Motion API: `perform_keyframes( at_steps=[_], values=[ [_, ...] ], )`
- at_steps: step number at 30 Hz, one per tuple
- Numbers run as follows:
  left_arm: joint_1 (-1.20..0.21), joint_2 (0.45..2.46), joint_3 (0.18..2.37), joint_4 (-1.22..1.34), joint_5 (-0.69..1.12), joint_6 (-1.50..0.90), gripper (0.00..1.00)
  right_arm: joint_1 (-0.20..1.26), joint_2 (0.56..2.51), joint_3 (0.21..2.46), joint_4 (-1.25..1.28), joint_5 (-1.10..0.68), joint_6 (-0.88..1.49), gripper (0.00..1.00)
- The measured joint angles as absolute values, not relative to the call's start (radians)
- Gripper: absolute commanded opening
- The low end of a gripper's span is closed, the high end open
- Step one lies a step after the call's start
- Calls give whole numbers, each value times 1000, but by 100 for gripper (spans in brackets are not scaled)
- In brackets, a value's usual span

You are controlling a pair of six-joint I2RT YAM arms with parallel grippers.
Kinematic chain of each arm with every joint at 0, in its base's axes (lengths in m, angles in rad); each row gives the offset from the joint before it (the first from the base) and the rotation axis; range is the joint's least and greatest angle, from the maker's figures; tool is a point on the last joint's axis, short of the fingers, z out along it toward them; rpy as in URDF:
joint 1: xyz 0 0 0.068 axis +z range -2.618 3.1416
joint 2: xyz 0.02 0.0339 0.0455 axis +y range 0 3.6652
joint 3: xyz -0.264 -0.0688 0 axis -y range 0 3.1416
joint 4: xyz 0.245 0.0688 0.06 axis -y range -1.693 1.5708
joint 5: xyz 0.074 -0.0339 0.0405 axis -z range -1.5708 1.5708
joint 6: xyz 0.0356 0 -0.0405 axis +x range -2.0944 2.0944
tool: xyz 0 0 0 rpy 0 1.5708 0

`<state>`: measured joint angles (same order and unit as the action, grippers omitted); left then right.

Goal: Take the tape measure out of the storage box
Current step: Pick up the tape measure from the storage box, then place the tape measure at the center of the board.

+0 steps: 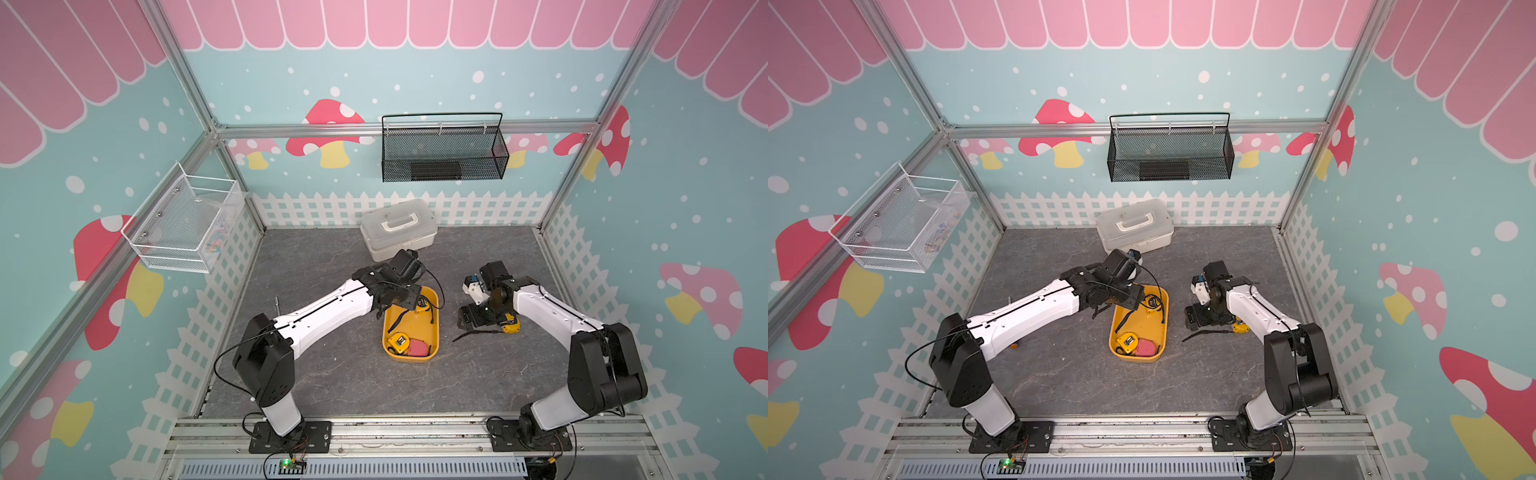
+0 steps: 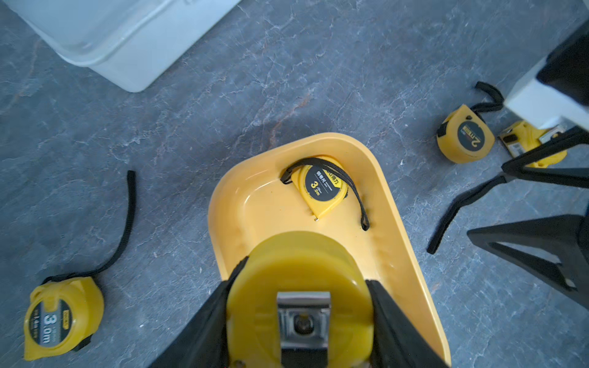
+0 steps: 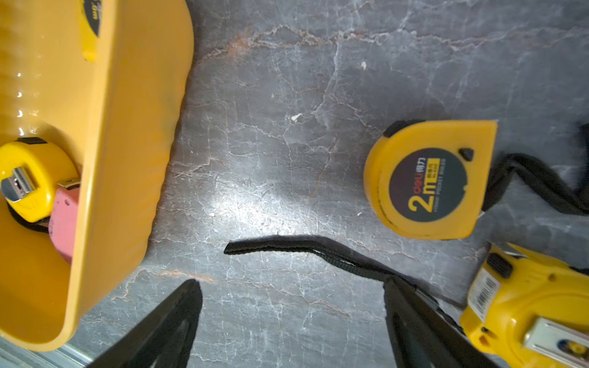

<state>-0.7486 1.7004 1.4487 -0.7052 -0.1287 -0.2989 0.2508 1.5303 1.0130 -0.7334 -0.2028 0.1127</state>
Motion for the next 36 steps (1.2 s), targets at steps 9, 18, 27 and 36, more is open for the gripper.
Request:
perform_keyframes(
  at_steps=[9, 18, 27, 36],
  values=[
    [-597, 1597, 1357, -711, -132, -276, 56, 251, 1525, 1019, -741, -204, 113, 90],
    [-427, 1476, 1224, -715, -132, -254, 56, 251, 1509, 1028, -748, -208, 113, 90],
    [-384, 1504, 1156, -719, -123, -253, 56, 251, 1510, 1028, -748, -219, 113, 90],
    [-381, 1665, 1151, -674, -88, -237, 56, 251, 1510, 1028, -749, -218, 113, 90]
  ],
)
